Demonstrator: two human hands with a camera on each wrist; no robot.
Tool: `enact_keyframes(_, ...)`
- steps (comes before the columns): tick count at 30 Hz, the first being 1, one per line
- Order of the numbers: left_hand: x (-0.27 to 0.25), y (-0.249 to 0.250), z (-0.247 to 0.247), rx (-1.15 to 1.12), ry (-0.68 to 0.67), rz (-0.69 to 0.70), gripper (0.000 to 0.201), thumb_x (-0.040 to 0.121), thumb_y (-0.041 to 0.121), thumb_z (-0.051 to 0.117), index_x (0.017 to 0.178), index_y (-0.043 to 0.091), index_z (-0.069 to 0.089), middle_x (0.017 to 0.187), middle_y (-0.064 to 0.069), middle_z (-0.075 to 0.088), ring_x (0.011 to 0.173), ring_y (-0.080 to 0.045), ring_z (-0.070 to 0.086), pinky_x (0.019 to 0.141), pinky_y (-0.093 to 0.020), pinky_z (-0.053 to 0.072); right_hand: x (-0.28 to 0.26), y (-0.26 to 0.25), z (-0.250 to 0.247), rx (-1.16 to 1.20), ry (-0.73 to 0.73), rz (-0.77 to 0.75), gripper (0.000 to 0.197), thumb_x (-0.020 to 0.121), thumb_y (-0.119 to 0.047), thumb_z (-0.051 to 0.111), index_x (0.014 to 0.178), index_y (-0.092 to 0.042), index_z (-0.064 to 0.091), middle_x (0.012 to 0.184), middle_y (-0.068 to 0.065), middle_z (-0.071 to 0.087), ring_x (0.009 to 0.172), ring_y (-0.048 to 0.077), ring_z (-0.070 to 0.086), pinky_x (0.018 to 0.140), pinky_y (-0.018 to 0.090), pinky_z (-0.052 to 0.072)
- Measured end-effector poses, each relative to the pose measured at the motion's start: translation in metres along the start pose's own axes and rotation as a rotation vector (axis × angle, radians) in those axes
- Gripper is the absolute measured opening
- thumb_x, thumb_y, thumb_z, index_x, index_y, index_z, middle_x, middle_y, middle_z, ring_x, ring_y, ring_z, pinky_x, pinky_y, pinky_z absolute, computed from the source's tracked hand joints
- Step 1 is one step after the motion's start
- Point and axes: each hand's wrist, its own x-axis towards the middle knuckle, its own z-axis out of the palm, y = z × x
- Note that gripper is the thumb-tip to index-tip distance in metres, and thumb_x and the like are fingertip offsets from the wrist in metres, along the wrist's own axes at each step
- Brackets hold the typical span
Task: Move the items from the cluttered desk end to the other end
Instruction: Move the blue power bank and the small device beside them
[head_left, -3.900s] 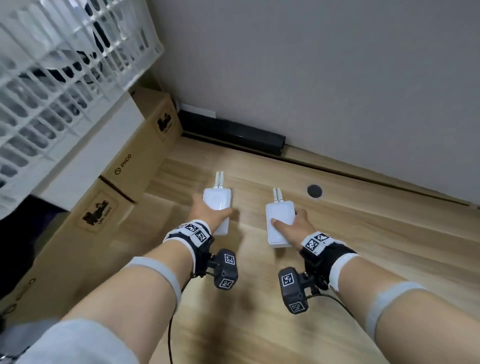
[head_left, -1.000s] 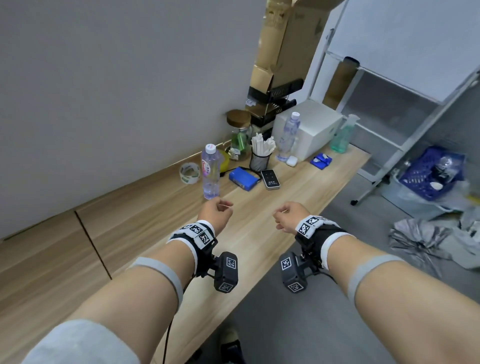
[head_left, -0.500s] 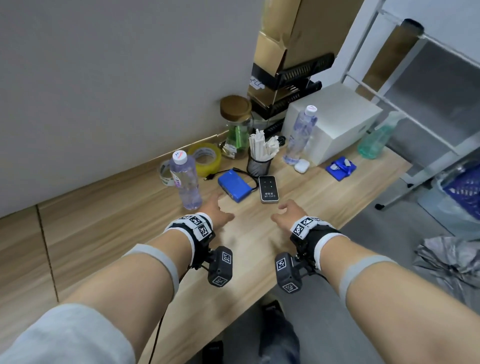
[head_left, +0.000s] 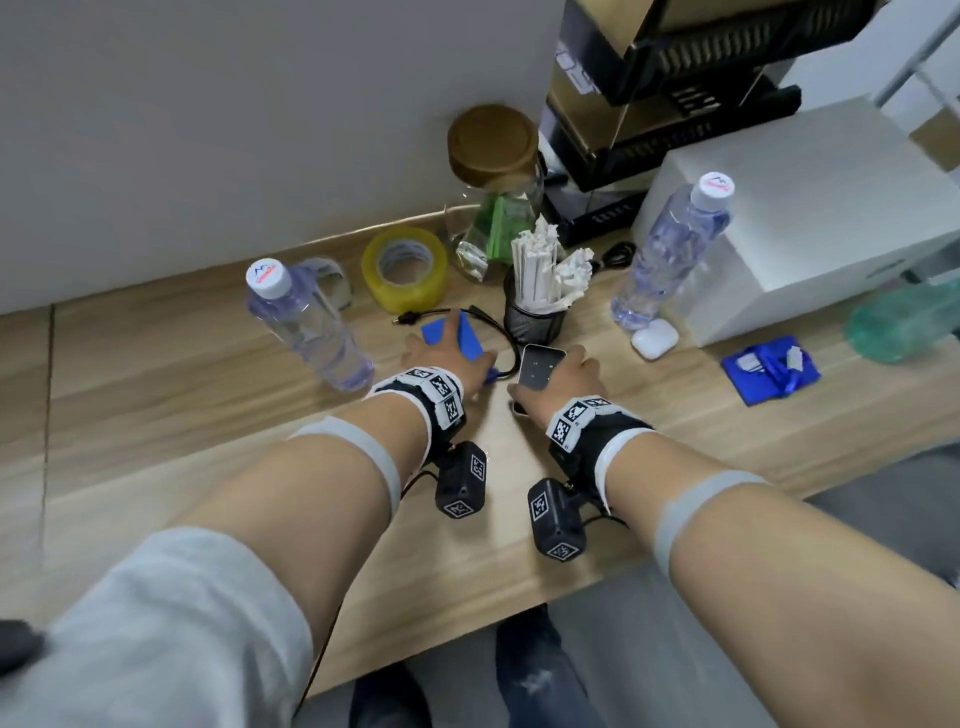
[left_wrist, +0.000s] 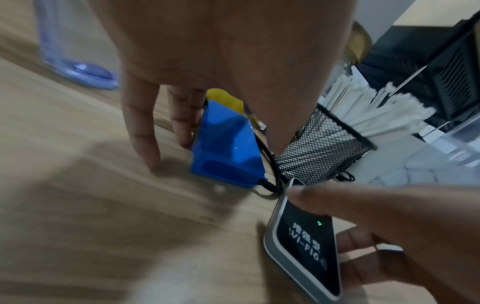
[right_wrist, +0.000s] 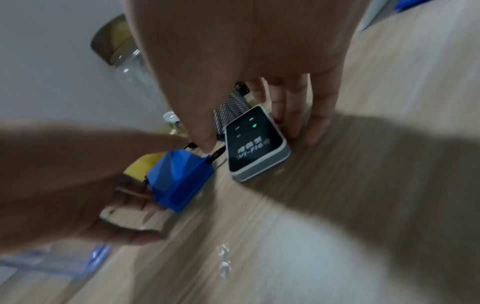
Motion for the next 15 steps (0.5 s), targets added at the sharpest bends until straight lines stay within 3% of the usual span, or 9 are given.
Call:
enact_keyframes(5, 0.004, 0.013, 0.007, 0.052, 0.05, -0.069, 0.088, 0.078, 0.053, 0.064, 0.15, 0.043, 0.014, 0.142, -0.024, 0.026, 0.127, -0.046, 0.037, 0.099, -0.046, 0.038, 0.012, 0.0, 0.009, -0.213, 0.005, -0.11, 0.094, 0.076, -0.05, 0.075, 0.142, -0.008, 0.023, 0.134, 0.014, 0.036, 0.12, 0.036, 0.049, 0.085, 0.041, 0.046)
enact_keyframes(8, -0.002, 0.012, 0.007, 0.133, 0.049, -0.063, 0.084, 0.075, 0.041, 0.071, 0.142, 0.037, 0.022, 0.134, -0.022, 0.031, 0.123, -0.045, 0.036, 0.092, -0.047, 0.04, 0.011, 0.004, 0.007, -0.289, -0.028, -0.138, 0.095, 0.074, -0.048, 0.076, 0.142, -0.011, 0.021, 0.134, 0.013, 0.035, 0.121, 0.034, 0.048, 0.086, 0.04, 0.046)
enact_keyframes(11, -0.018, 0.003, 0.008, 0.201, -0.005, -0.066, 0.082, 0.075, 0.035, 0.072, 0.14, 0.035, 0.022, 0.129, -0.021, 0.033, 0.113, -0.044, 0.042, 0.086, -0.048, 0.046, 0.003, 0.01, 0.002, -0.357, -0.077, -0.122, 0.095, 0.074, -0.049, 0.075, 0.142, -0.016, 0.018, 0.133, 0.013, 0.036, 0.121, 0.034, 0.047, 0.087, 0.041, 0.046)
enact_keyframes(15, -0.045, -0.028, 0.011, 0.161, -0.105, -0.116, 0.079, 0.073, 0.039, 0.073, 0.135, 0.033, 0.024, 0.119, -0.016, 0.038, 0.094, -0.038, 0.048, 0.073, -0.041, 0.043, -0.018, 0.019, -0.002, -0.348, -0.148, -0.084, 0.095, 0.074, -0.042, 0.076, 0.143, -0.017, 0.016, 0.133, 0.015, 0.039, 0.121, 0.036, 0.05, 0.09, 0.043, 0.048)
